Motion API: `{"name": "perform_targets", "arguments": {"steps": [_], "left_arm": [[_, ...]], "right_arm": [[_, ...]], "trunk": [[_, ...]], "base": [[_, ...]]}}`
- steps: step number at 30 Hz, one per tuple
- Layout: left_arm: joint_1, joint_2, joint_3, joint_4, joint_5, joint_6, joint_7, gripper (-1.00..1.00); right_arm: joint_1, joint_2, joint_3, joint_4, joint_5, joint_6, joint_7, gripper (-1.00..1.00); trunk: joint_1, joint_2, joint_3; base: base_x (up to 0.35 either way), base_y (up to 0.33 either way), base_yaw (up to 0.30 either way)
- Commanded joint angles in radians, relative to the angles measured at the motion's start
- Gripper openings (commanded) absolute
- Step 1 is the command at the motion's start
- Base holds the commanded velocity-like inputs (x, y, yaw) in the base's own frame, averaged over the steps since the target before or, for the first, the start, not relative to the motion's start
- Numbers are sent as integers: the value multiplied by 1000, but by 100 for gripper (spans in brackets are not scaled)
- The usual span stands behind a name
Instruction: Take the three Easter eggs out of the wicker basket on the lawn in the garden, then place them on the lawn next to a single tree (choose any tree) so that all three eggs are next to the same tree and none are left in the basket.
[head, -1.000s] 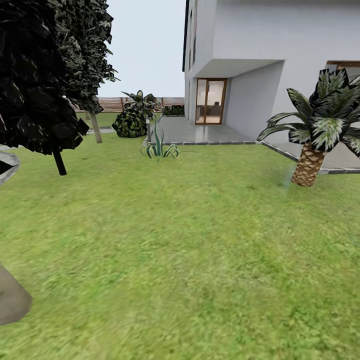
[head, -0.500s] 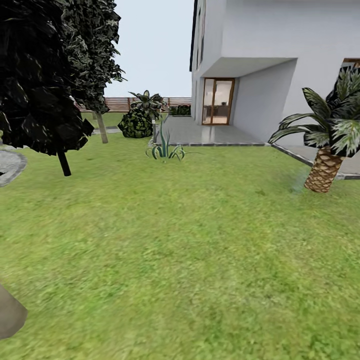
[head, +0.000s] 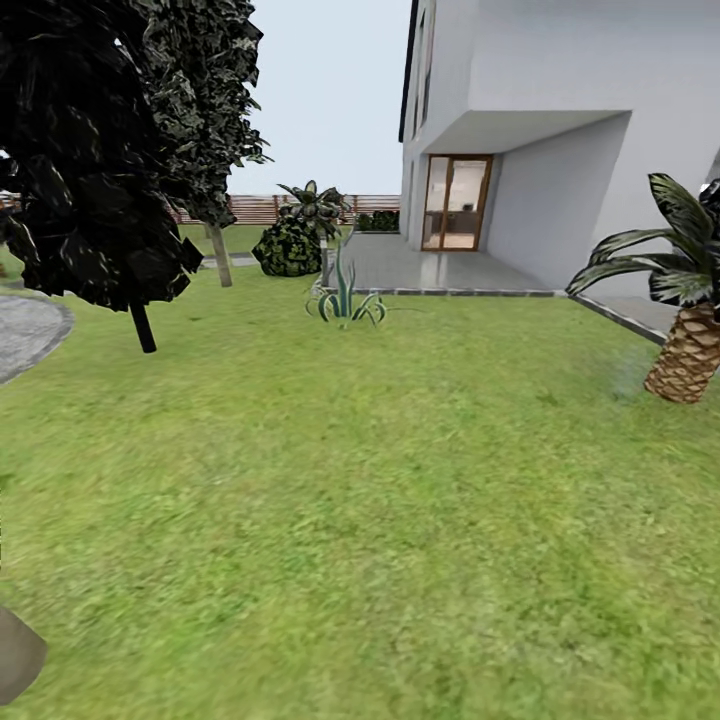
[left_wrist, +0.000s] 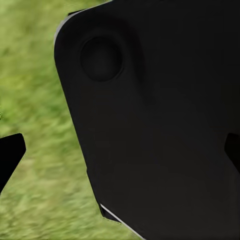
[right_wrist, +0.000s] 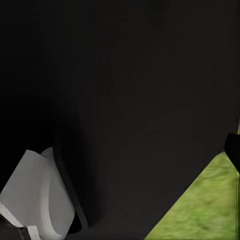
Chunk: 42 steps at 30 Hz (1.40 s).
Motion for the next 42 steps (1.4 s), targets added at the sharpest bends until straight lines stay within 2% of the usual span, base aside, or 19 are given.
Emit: {"name": "perform_targets", "arguments": {"steps": [1, 15, 42], "left_arm": [[-1, 1, -5, 1, -4, -4, 0, 100], [-1, 0, -5, 1, -4, -5, 0, 100], [-1, 0, -5, 1, -4, -5, 1, 100]], "right_arm": [[0, 0, -7, 1, -5, -5, 0, 100], [0, 6, -6, 1, -5, -5, 0, 100], [0, 13, -6, 1, -4, -5, 0, 100]], "trunk": [[1, 0, -1], [1, 0, -1], [1, 0, -1]], "base": [[337, -91, 95], [336, -105, 65], [329, -124, 277]]}}
